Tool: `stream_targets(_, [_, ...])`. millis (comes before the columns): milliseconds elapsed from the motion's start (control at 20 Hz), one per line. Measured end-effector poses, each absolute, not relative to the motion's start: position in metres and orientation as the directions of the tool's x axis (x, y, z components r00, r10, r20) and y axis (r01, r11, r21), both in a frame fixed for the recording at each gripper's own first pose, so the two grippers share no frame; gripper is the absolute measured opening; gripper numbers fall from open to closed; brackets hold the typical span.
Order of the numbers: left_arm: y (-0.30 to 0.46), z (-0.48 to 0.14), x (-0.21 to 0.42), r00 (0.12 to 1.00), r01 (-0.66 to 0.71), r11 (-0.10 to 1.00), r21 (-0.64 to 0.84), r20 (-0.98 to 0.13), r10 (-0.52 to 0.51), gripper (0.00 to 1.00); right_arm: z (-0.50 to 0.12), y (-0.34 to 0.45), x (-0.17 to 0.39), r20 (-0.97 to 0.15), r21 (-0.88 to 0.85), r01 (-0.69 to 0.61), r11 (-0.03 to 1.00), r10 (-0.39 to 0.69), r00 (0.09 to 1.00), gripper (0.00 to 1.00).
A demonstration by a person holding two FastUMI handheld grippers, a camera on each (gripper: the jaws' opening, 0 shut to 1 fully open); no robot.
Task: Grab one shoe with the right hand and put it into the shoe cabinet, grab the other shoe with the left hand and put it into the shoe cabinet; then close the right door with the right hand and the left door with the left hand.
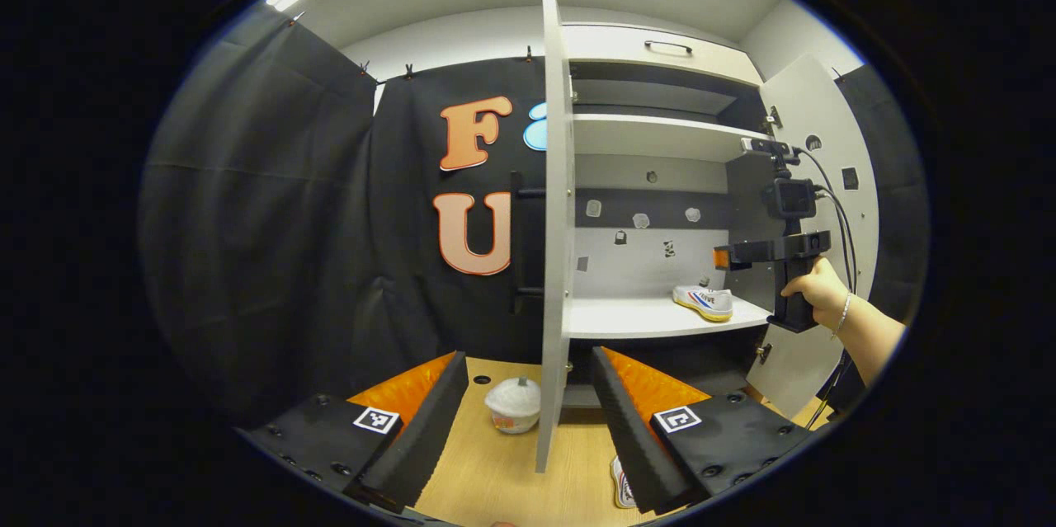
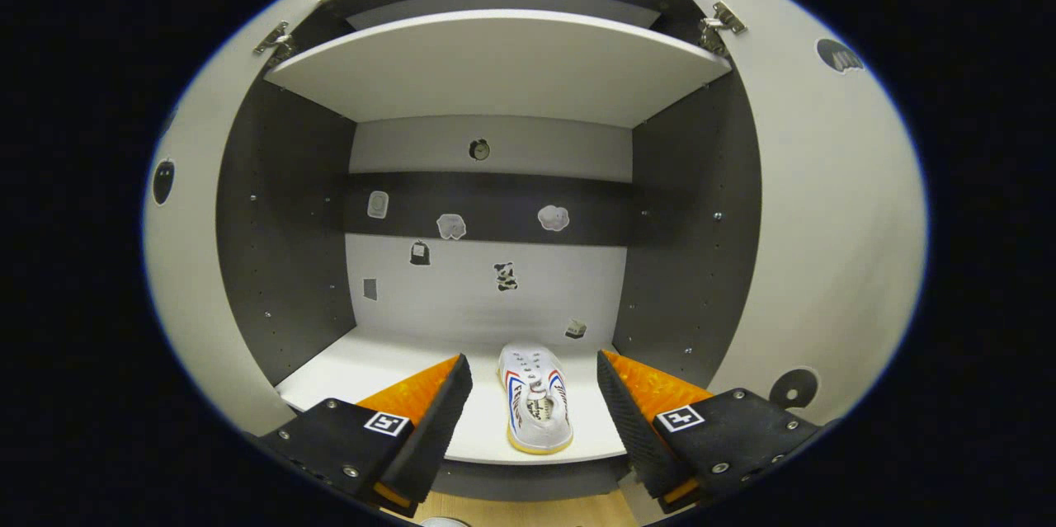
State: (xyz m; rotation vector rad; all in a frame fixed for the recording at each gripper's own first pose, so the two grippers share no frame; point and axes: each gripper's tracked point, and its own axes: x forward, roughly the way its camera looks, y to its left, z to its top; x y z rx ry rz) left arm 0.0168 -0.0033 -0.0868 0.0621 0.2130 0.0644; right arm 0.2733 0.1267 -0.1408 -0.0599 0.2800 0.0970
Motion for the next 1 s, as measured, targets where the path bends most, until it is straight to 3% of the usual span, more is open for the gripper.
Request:
stream_targets(200, [-0.03,-0.113,0.009,0.965,0.002,0.999,0.042,-0.263,0.009,0.96,-0.115,0.12,0.224,-0.236,-0.021,-0.126,0.992,0.118,0.965,0.97])
stream_targets(550, [-0.07,-0.199,-0.002,0.903,0.091,0.995,0.032,-0.423,-0.069,0.97,-0.088,0.08,0.151,-0.188,-0.009,-0.111,0.994,0.107,0.976,0.94])
stream_targets(1000, [-0.1,-0.326,-0.011,0.746,0.166,0.986,0.012,-0.655,-0.117,0.97,-0.083,0.005,0.076,-0.17,-0.004,-0.028,1.0,0.027,0.985,0.94])
